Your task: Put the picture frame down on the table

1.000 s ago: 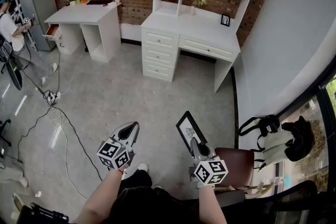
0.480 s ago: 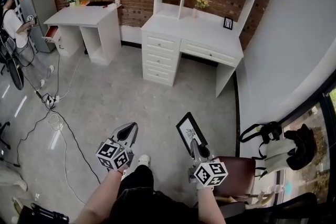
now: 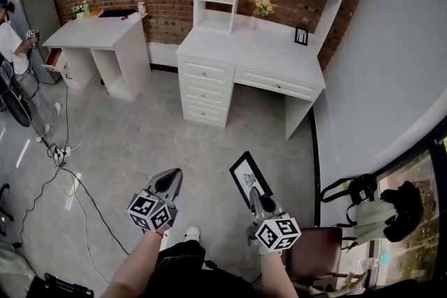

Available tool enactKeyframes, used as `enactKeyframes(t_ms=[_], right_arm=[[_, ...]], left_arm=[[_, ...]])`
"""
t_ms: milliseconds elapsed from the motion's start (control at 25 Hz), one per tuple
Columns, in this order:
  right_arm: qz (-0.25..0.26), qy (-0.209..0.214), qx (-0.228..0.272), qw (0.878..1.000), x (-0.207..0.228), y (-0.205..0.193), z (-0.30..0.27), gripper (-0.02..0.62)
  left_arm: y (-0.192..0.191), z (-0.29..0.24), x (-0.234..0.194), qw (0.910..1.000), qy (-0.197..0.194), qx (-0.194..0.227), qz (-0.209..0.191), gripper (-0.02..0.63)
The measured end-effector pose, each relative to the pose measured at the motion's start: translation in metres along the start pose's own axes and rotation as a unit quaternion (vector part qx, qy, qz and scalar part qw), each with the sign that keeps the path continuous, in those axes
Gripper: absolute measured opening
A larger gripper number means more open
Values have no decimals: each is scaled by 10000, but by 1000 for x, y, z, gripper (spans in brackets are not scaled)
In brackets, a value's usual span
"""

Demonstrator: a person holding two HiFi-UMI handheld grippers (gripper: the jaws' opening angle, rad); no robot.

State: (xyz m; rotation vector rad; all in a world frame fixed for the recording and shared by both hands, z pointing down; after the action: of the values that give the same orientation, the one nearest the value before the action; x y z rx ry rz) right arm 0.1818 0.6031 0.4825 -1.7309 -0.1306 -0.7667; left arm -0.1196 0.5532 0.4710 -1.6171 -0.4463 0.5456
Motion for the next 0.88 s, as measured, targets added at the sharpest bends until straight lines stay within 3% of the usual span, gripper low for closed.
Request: enactKeyframes(t_ms=[520, 880], right_arm=[[-210, -223, 132, 9994, 19, 14, -120, 18], [-255, -121, 206, 9994, 11, 24, -182, 18]], left_arm=[[11, -84, -100, 9998, -163, -59, -71, -9], [12, -107, -157, 9999, -63, 4, 98, -9]])
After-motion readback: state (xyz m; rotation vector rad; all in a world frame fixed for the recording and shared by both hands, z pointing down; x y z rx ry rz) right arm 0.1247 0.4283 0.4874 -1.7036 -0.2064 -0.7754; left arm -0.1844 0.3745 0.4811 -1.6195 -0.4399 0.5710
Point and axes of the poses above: the fingertips, and each gripper's own axes: z backward along the fingers, x to its right, y out of its top, the point moved 7 cm from there along z, backward along the fingers, and after that the axes turned 11 degrees about -z, right-handed, at the moved point
